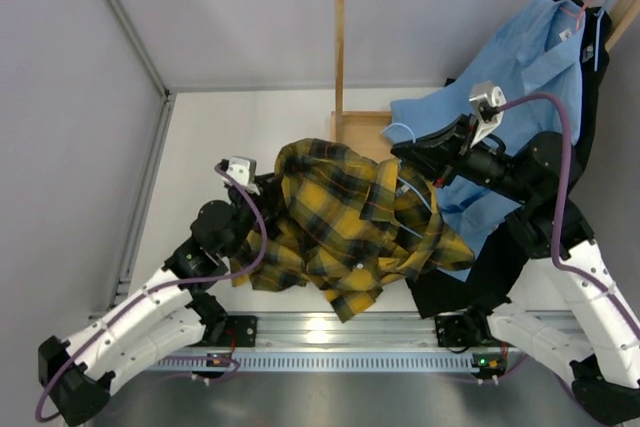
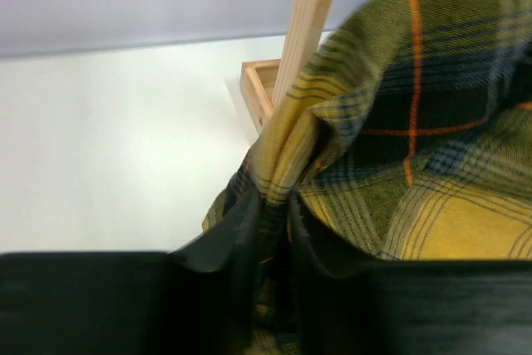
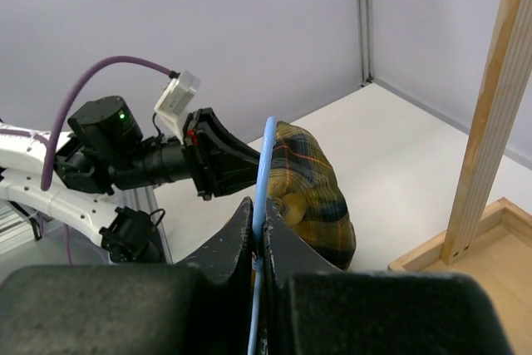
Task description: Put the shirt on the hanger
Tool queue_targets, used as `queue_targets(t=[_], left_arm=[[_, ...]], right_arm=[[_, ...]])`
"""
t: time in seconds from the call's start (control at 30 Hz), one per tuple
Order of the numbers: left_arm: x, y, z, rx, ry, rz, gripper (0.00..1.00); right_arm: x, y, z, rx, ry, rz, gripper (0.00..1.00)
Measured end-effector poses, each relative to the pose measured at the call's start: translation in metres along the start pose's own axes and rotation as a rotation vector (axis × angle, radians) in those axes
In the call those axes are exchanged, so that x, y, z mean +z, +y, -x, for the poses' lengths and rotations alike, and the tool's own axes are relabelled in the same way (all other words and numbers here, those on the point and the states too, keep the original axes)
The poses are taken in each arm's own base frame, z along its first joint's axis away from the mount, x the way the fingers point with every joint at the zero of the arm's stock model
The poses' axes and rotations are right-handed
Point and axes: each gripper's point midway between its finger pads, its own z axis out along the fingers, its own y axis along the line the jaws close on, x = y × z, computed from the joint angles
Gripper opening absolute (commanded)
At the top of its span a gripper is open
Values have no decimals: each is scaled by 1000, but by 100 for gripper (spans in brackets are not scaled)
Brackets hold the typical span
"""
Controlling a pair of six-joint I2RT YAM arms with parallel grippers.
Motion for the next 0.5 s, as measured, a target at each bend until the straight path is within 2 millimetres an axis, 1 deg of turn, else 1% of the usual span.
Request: queue_targets(t=[0.03, 0.1, 0.23, 0.37, 0.5], left_arm=[[3, 2, -1, 2, 5, 18, 0], [8, 9, 0, -2, -1, 67, 0], [14, 28, 12, -32, -32, 205, 0], [16, 52, 20, -102, -64, 369, 0], [20, 73, 12, -168, -54, 473, 0]], right_arm=[[-1, 0, 0, -3, -1, 0, 0], [-2, 1, 0, -5, 1, -2, 0], [-4, 1, 0, -12, -2, -11, 0], [-13, 2, 2, -28, -22, -36, 0], [-25, 3, 4, -47, -44, -71, 0]])
